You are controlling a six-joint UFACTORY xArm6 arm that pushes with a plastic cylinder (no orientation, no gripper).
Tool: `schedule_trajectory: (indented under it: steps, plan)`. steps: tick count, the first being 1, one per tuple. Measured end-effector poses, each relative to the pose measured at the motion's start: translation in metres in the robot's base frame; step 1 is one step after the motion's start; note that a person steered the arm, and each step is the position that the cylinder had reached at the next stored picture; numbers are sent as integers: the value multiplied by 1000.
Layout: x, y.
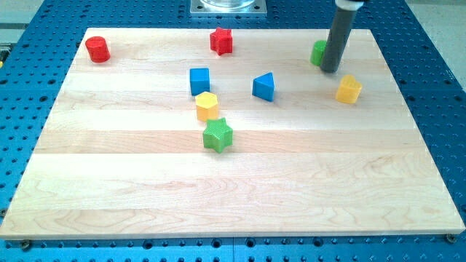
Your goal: Move the green circle vertically top to the heart
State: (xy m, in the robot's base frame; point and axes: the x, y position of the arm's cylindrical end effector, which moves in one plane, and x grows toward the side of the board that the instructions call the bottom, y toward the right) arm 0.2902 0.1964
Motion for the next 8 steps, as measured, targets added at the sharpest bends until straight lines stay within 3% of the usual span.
schedule_trajectory:
  steps: [1,2,3,4,5,6,7,8]
  plan:
    - [-34,10]
    - [6,-2]
    - [-11,-27]
    - [-36,-15]
    - [-31,23]
    - [8,1]
    - [17,-30]
    - [-23,-66]
